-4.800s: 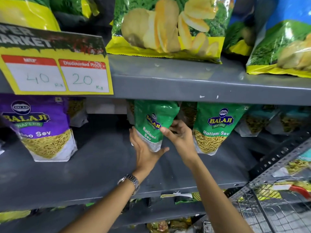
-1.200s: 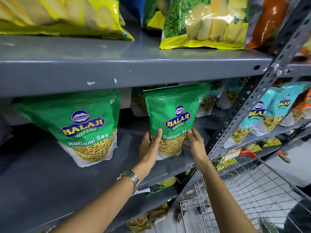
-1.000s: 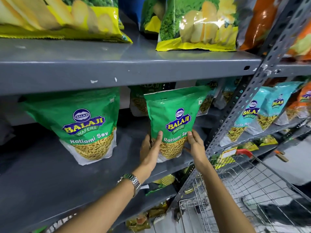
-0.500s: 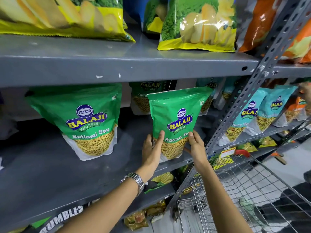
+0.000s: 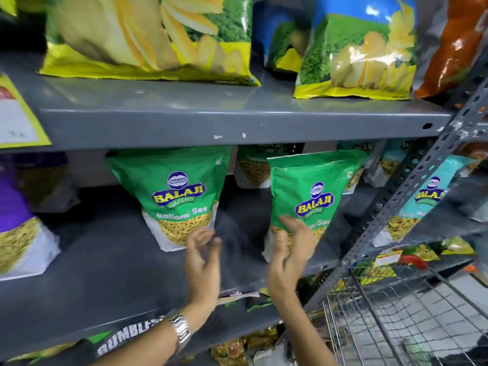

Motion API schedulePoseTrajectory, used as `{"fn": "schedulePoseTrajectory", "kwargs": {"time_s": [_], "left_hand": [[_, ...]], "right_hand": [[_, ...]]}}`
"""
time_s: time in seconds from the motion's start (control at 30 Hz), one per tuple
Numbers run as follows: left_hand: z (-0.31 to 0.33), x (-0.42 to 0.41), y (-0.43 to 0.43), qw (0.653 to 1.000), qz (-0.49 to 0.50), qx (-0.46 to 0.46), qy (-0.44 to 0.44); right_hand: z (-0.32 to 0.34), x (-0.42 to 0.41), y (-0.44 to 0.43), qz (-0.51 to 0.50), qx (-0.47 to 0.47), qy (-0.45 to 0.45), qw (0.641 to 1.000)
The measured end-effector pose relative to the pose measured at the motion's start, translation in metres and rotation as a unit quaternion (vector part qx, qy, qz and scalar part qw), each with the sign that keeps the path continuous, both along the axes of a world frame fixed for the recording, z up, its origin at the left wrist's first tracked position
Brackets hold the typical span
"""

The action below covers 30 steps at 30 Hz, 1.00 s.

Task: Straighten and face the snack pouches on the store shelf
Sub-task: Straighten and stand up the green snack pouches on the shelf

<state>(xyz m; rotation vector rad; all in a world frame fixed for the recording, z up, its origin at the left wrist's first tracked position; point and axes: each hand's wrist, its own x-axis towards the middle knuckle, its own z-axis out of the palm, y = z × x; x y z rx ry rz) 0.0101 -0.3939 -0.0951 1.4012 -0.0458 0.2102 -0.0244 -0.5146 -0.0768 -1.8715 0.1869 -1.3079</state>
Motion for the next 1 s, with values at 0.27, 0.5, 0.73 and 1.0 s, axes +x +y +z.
{"fn": "schedulePoseTrajectory", "kwargs": {"time_s": [0.27, 0.5, 0.73, 1.0], "left_hand": [[-0.005, 0.069, 0.097, 0.987, 0.141, 0.072, 0.006], [-0.005, 0.091, 0.105, 0.987, -0.124, 0.051, 0.092], [-0.003, 0.078, 0.115, 0.984, -0.130, 0.042, 0.113], [-0.002, 0.046, 0.115, 0.984, -0.132, 0.035, 0.117]], "right_hand": [[-0.003, 0.085, 0.070, 0.221, 0.239, 0.171, 0.930], [-0.009, 0.112, 0.059, 0.300, 0.287, 0.282, 0.865], [-0.015, 0.099, 0.062, 0.284, 0.290, 0.272, 0.872], [-0.015, 0.061, 0.065, 0.260, 0.311, 0.293, 0.866]]}}
